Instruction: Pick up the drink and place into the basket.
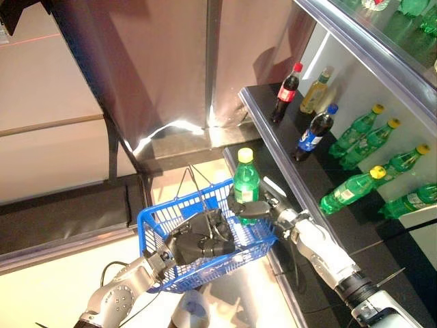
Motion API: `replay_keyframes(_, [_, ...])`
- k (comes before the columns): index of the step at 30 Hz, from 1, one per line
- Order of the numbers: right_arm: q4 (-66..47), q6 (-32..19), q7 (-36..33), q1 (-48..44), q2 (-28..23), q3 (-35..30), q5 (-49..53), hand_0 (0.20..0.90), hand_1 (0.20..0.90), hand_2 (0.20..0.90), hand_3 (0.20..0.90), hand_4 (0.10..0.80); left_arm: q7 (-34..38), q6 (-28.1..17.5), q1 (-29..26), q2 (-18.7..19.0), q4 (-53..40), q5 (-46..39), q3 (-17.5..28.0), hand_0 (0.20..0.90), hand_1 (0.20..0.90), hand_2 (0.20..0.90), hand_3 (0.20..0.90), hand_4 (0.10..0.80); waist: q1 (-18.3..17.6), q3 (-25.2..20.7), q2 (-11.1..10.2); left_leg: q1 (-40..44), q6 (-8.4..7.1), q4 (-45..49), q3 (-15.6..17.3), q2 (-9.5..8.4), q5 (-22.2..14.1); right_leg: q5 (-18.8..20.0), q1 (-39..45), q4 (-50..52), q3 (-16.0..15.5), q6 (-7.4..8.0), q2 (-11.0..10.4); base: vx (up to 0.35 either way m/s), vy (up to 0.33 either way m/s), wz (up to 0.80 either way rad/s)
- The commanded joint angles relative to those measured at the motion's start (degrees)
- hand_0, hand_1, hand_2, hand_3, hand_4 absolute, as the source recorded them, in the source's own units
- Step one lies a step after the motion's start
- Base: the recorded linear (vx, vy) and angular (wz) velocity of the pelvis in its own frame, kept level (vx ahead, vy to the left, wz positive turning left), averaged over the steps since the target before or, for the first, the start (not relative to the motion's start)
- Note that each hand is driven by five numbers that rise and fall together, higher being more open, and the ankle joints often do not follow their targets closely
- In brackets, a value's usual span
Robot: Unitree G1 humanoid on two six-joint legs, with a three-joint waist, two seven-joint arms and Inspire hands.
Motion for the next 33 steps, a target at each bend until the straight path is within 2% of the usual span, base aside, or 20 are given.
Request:
replay_keyframes(1, [-2.6, -9.7, -0.9, -9.7, -0.5, 0.4, 0.3, 0.300, 0.300, 0.300, 0.200, 0.100, -12.6, -5.5, -10.9, -5.0, -17.6, -6.2, -2.8, 0.300, 0.300, 0.300, 0.200, 0.100, 0.3, -9.4, 0.5, 0.3, 0.39, -0.2, -1.2, -0.84, -1.6, -1.4, 3.1, 0.4, -0.4, -0.40, 1.0, 0.000, 0.000, 0.00])
replay_keyframes(8, [1.2, -7.7, -2.7, -10.0, -0.3, 1.4, -3.0, 0.300, 0.300, 0.300, 0.200, 0.100, -13.2, -5.8, -12.0, -4.6, -19.2, -6.3, -3.3, 0.300, 0.300, 0.300, 0.200, 0.100, 0.6, -9.7, 0.7, 0.1, 0.33, -0.2, -1.6, -0.95, -1.5, -1.5, 3.1, 0.4, -0.5, -0.44, 1.0, 0.000, 0.000, 0.00])
replay_keyframes(17, [6.4, -4.8, -4.9, -10.5, -1.2, 3.6, -13.4, 0.300, 0.300, 0.300, 0.200, 0.100, -15.1, -5.2, -12.7, -4.4, -20.8, -5.9, -3.7, 0.300, 0.300, 0.300, 0.200, 0.100, 1.0, -9.7, 0.6, 0.0, 0.26, -0.2, -2.4, -1.10, -1.5, -1.8, 3.1, 0.4, -0.5, -0.66, 1.1, 0.000, 0.000, 0.00])
replay_keyframes(33, [6.4, 0.8, -6.4, -14.5, -2.0, 10.1, -27.4, 0.300, 0.300, 0.300, 0.200, 0.100, -17.3, -3.3, -14.7, -5.8, -23.3, -4.9, -6.9, 0.300, 0.300, 0.300, 0.200, 0.100, 1.0, -9.5, 0.5, -0.1, 0.24, -0.2, -3.3, -1.26, -1.4, -2.2, 3.2, 0.5, -0.3, -0.95, 1.5, 0.002, -0.002, 0.01])
